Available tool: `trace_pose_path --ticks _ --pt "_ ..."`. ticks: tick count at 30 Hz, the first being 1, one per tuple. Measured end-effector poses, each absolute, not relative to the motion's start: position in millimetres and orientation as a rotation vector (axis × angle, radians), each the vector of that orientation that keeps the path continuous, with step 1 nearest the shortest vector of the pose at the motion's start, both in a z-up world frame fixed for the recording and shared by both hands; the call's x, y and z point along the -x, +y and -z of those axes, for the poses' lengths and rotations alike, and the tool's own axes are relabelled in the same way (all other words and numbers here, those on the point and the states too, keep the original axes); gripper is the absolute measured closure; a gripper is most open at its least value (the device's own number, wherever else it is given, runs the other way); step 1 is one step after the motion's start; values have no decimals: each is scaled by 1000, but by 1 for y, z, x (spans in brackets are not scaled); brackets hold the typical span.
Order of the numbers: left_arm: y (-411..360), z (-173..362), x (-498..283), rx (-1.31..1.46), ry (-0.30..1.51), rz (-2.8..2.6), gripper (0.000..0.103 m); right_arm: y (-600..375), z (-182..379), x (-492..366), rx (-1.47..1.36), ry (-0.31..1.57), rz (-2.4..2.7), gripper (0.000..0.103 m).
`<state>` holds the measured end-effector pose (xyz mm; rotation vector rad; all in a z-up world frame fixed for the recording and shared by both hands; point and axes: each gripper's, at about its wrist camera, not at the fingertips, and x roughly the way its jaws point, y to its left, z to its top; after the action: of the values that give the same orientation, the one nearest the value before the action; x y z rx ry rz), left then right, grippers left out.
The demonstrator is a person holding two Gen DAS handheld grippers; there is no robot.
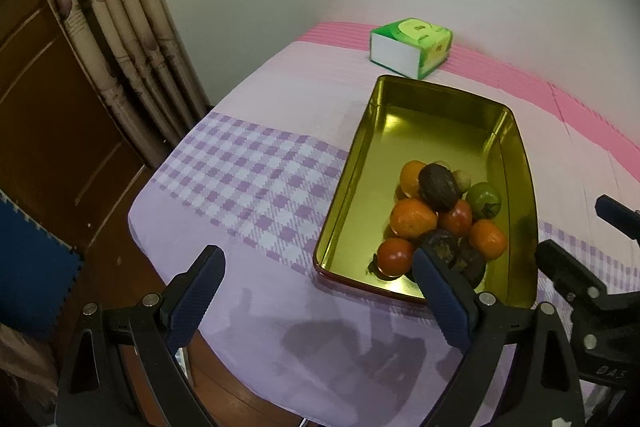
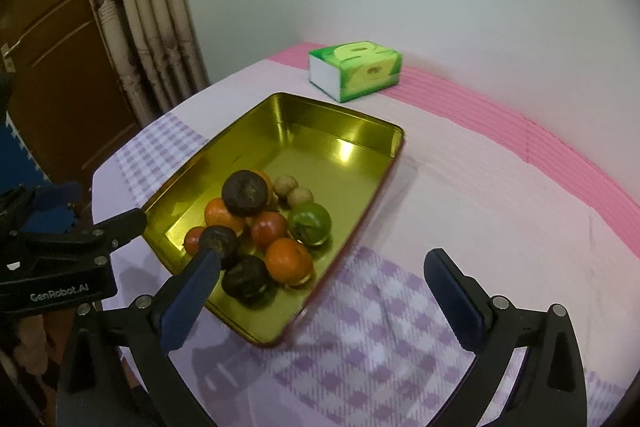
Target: Organize fruits
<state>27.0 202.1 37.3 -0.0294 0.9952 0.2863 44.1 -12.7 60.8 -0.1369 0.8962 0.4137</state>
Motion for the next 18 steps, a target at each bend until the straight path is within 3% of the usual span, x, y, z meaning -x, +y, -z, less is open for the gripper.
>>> trace_pose_path --ticks 10,18 --pt "191 -36 -26 -1 995 -258 10 -16 -86 -16 223 770 -387 2" --pt "190 -36 -27 -3 993 -261 10 -13 -84 -16 252 812 -288 2"
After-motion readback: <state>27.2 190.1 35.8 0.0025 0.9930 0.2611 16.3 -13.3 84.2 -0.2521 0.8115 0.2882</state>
